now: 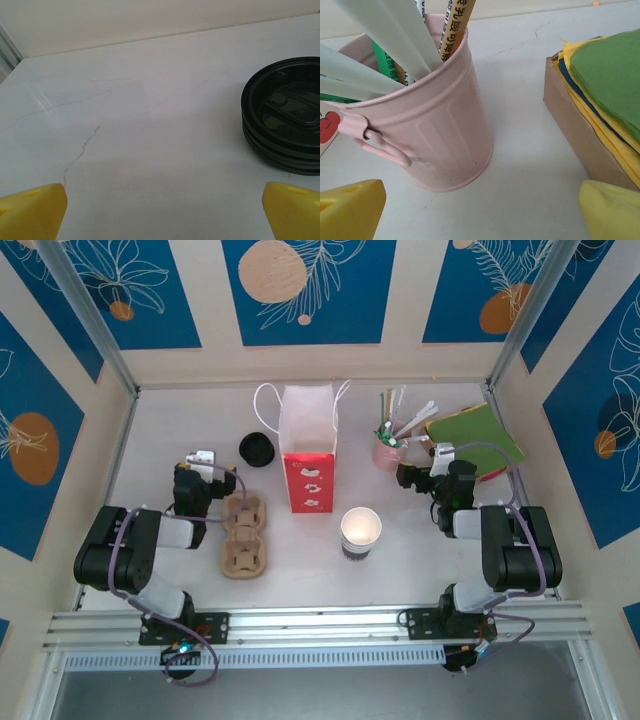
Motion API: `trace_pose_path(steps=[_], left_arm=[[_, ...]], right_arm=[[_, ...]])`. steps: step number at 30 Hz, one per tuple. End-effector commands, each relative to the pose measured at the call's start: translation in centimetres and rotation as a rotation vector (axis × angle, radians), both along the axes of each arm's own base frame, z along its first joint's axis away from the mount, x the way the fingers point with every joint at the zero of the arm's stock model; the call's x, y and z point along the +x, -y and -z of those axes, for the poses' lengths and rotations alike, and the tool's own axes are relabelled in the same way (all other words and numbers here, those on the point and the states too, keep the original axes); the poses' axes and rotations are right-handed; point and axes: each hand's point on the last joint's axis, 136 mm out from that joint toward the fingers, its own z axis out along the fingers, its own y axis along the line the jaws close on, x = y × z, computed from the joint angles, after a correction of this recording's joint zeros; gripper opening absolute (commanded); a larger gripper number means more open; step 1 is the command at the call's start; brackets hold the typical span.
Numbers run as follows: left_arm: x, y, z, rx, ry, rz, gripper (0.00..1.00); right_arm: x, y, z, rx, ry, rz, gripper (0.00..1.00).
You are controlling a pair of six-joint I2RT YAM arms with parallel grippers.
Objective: Pack the takeout coffee
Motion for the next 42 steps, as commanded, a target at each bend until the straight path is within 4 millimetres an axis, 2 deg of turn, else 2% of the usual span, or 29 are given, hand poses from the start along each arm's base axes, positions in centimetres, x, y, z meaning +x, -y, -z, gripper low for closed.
trace_pose_path(steps=[1,34,39,42], left_arm=[[-0.1,-0.1,0.2,0.003,-0.004,0.01,1.0],[0.0,-0.2,0.2,-0.006,-0.009,0.011,1.0],[0.1,-0.6,0.3,-0.039,-0.019,0.012,1.0],[0.2,-1.0,-0.4,-0.037,-0.017,-0.013,1.0]], right_arm=[[0.4,-0.2,-0.7,0.005,0.025,-0.023,0.99],[0.5,-0.4,-0.5,-0.023,0.018,-0.007,0.99],[0.5,-0.3,-0.6,-0.027,0.025,-0.002,0.99],[0.1,-0.5,-1.5,-0.05,0.054,0.012,0.99]])
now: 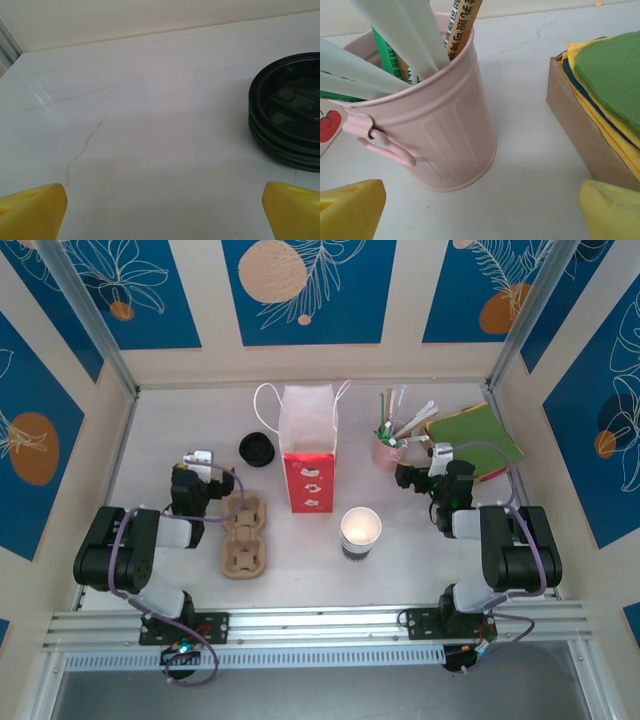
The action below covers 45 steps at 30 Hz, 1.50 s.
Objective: Pack the takeout coffee
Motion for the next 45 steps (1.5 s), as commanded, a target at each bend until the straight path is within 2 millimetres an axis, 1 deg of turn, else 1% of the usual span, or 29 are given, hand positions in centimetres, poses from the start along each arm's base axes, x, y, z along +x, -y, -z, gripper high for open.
trace_pose_path(steps=[1,3,5,7,8,10,12,14,15,16,17,18,20,23,24,25,27,29,32,35,38,39,42,45], left_arm=[[0.3,-0.6,-1.3,-0.022,-0.005,-0.025,1.0],[0.3,-1.4,-2.5,-0.017,-0.036,-0.074,1.0],[0.2,-2.6,-4.5,-0.023,-0.046,-0.152,1.0],[-0.2,-3.9,-6.7,-0.063,-0.082,-0.254,1.0],[-0.5,-4.2,-7.4,-0.084,-0.121,-0.283,1.0],[-1.2,-4.5,-9.3,-0.154,-0.191,-0.351,1.0],[-1.7,-4.0,-10.7,-0.209,-0.27,-0.359,1.0],[-2.2,-3.4,-11.8,-0.289,-0.325,-0.379,1.0],[-2.3,-2.9,-12.3,-0.321,-0.347,-0.365,1.0],[-2.4,-2.3,-12.9,-0.353,-0.357,-0.341,1.0],[-2.5,-1.7,-13.2,-0.381,-0.362,-0.32,1.0],[-2.7,-1.0,-13.6,-0.418,-0.364,-0.291,1.0],[-2.9,0.2,-14.2,-0.487,-0.365,-0.244,1.0],[-3.7,1.7,-14.7,-0.573,-0.394,-0.193,1.0],[-4.1,2.6,-14.9,-0.598,-0.404,-0.151,1.0],[-4.3,3.3,-15.1,-0.618,-0.408,-0.115,1.0],[-5.0,4.0,-15.1,-0.635,-0.42,-0.081,1.0],[-5.7,4.6,-14.8,-0.627,-0.433,-0.054,1.0],[-7.2,5.3,-13.8,-0.588,-0.479,-0.021,1.0],[-8.6,6.5,-12.7,-0.54,-0.52,0.026,1.0],[-10.0,8.6,-11.9,-0.463,-0.556,0.125,1.0],[-10.3,9.1,-11.5,-0.44,-0.57,0.144,1.0],[-11.6,11.7,-10.5,-0.382,-0.603,0.226,0.98],[-13.2,15.3,-10.2,-0.361,-0.622,0.351,0.93]], right_arm=[[-0.2,0.0,-2.0,-0.042,0.062,0.015,0.99],[-0.7,0.0,-3.0,-0.043,0.058,0.03,0.99],[-1.3,0.6,-3.8,-0.019,0.021,0.071,0.99],[-2.1,1.1,-4.9,0.009,0.002,0.111,0.99],[-2.4,1.4,-5.4,0.027,0.004,0.133,0.99],[-3.5,3.0,-6.6,0.113,-0.011,0.248,0.99],[-4.8,4.6,-7.6,0.219,-0.046,0.356,0.99],[-6.0,5.4,-9.0,0.317,-0.064,0.426,0.99],[-6.8,5.9,-9.6,0.356,-0.074,0.474,0.99],[-7.8,6.7,-9.7,0.407,-0.09,0.554,0.99],[-8.4,7.2,-10.0,0.437,-0.083,0.595,0.99],[-8.6,7.1,-10.5,0.451,-0.069,0.582,0.99],[-8.9,6.2,-11.6,0.471,-0.061,0.519,0.99],[-9.3,5.3,-12.5,0.496,-0.095,0.48,0.99],[-9.4,4.8,-12.9,0.502,-0.113,0.458,0.99],[-9.4,4.2,-13.3,0.508,-0.126,0.432,0.99],[-9.6,3.5,-13.6,0.508,-0.157,0.411,0.99],[-9.8,2.7,-13.9,0.5,-0.194,0.391,0.99],[-10.3,1.3,-14.2,0.479,-0.272,0.357,0.99],[-11.0,-1.0,-14.6,0.412,-0.378,0.283,0.99],[-12.2,-3.1,-14.9,0.324,-0.452,0.218,0.99],[-12.6,-3.6,-15.0,0.303,-0.469,0.207,0.99],[-14.1,-5.1,-15.3,0.259,-0.528,0.187,0.99],[-15.4,-6.8,-15.6,0.243,-0.574,0.144,0.99]])
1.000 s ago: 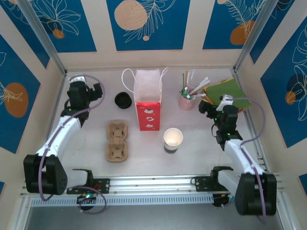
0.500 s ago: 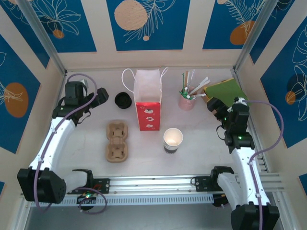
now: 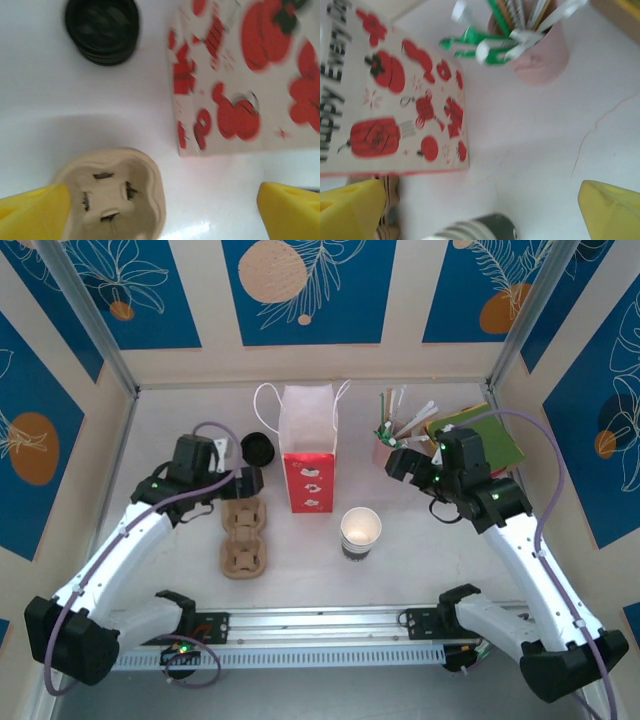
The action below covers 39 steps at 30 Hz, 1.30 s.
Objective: Pack the takeout coffee
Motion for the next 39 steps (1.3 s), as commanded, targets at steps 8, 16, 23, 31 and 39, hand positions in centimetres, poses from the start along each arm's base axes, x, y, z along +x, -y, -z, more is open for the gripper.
trace_pose_path(steps=[8,16,23,31,39], left_arm=[[-5.5,9.7,2.6,-0.084,-0.028,0.299,0.63],[-3.1,15.8,4.4,-0.153,-0.049,0.315,0.48],[2.1,18.8,5.4,-0.14,0.002,0.236,0.46],[7.9,20.1,6.6,-0.095,0.038,0.177,0.47],[9.4,20.1,5.5,-0.1,0.044,0.167,0.53]], right_arm=[[-4.8,-1.6,1.9,-0.142,-0.237,-0.039,0.99],[-5.4,-2.7,2.7,-0.171,-0.27,-0.121,0.99],[-5.8,-2.7,2.8,-0.217,-0.303,-0.181,0.99],[-6.5,-4.8,3.6,-0.163,-0.333,-0.311,0.99],[-7.6,-6.7,5.9,-0.116,-0.449,-0.371,0.65]])
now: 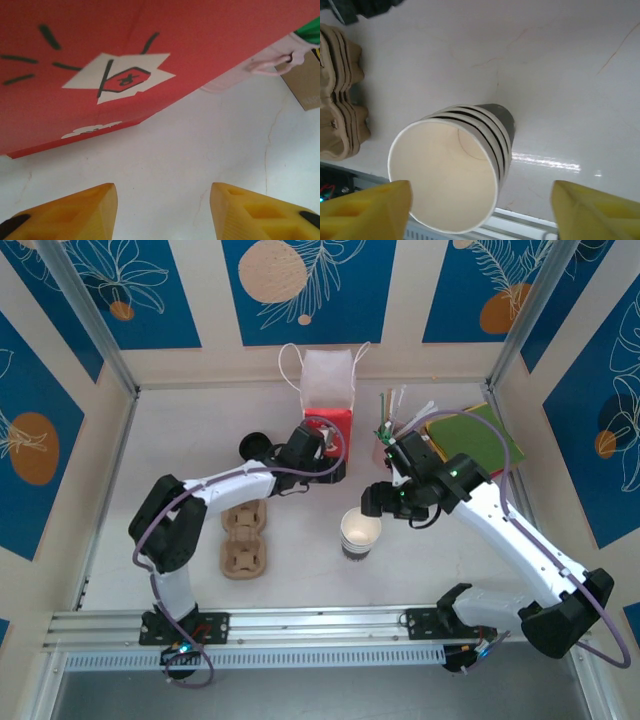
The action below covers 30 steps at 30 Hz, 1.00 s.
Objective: Pack the takeout coffee
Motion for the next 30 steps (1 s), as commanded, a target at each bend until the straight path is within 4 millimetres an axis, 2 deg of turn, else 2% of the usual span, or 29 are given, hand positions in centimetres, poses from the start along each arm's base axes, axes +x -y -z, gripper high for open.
trace_pose_path(steps=[1,5,8,13,17,23,30], left_arm=[[0.2,-0.3,-2.3,-0.014,0.038,-0.003,0.54],[-1.4,-1.6,-4.1,-0.027,0.042,-0.005,0.58],[-3.0,-2.7,-5.3,-0.031,0.039,-0.008,0.58],[-5.3,-4.7,-6.7,-0.027,0.048,-0.013,0.58],[-6.5,-6.0,-8.2,-0.027,0.08,-0.023,0.59],[-7.2,-7.5,-9.8,-0.016,0.121,-0.036,0.61],[-8.0,-8.5,-10.3,-0.006,0.133,-0.04,0.61]], right_arm=[[-1.4,-1.0,1.1,0.034,-0.077,-0.037,0.58],[-1.8,-1.2,2.0,0.02,-0.112,-0.04,0.4],[-2.0,-1.2,2.7,-0.003,-0.131,-0.041,0.33],[-2.0,-0.9,3.8,-0.046,-0.158,-0.025,0.33],[-1.8,-0.7,3.7,-0.065,-0.148,-0.019,0.26],[-1.5,-0.6,4.0,-0.091,-0.154,-0.017,0.26],[-1.1,-0.6,2.9,-0.09,-0.137,-0.008,0.3]])
